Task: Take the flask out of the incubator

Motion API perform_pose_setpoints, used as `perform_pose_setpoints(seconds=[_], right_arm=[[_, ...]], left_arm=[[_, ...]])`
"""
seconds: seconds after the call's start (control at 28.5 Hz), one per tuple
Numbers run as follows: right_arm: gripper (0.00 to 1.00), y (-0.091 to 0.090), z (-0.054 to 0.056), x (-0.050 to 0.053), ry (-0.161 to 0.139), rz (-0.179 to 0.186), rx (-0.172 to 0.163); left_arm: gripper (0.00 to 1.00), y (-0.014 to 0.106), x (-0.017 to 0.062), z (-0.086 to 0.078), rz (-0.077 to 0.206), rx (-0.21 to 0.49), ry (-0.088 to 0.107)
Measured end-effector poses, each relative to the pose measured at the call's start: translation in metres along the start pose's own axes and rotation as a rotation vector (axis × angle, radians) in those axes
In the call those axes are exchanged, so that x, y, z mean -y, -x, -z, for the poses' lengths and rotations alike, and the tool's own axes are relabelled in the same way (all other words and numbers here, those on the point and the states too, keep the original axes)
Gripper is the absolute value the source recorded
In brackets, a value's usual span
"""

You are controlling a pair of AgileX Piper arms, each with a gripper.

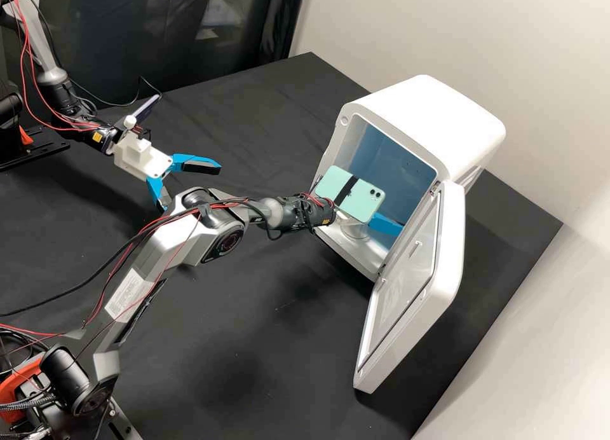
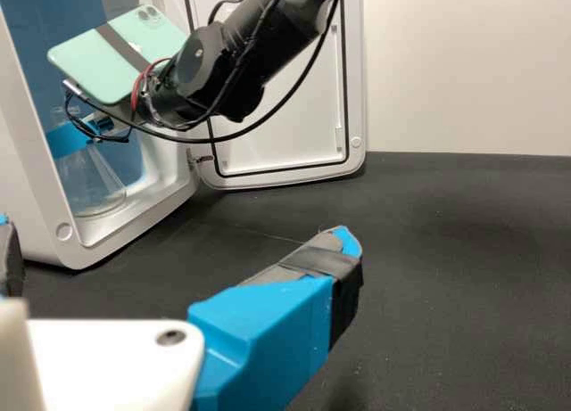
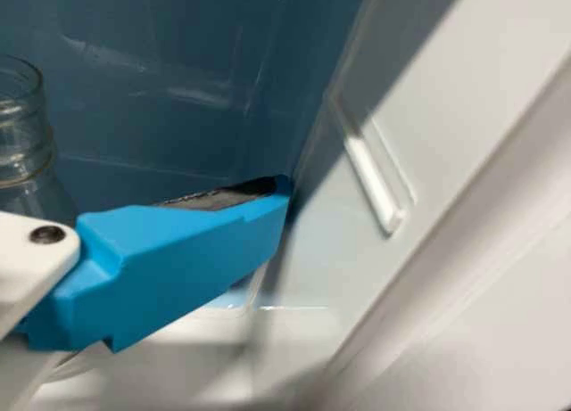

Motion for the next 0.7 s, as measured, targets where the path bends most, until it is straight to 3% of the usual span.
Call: perform_pose_setpoints(seconds=[0.11, 0.14, 0.39, 0.7], right_arm=[[1.0, -0.003, 0.001, 0.002, 0.018, 0.018, -0.001], [0.0, -0.004, 0.0, 0.004, 0.014, 0.022, 0.002], [0.0, -0.004, 0.0, 0.013, 0.001, 0.072, 0.008], [0.0, -0.004, 0.0, 0.021, 0.003, 0.098, 0.01]], left_arm=[[1.0, 0.0, 0.0, 0.0, 0.0, 0.0, 0.0], [1.0, 0.0, 0.0, 0.0, 0.0, 0.0, 0.0], [1.0, 0.0, 0.0, 0.0, 0.0, 0.0, 0.0], [1.0, 0.0, 0.0, 0.0, 0.0, 0.0, 0.0]])
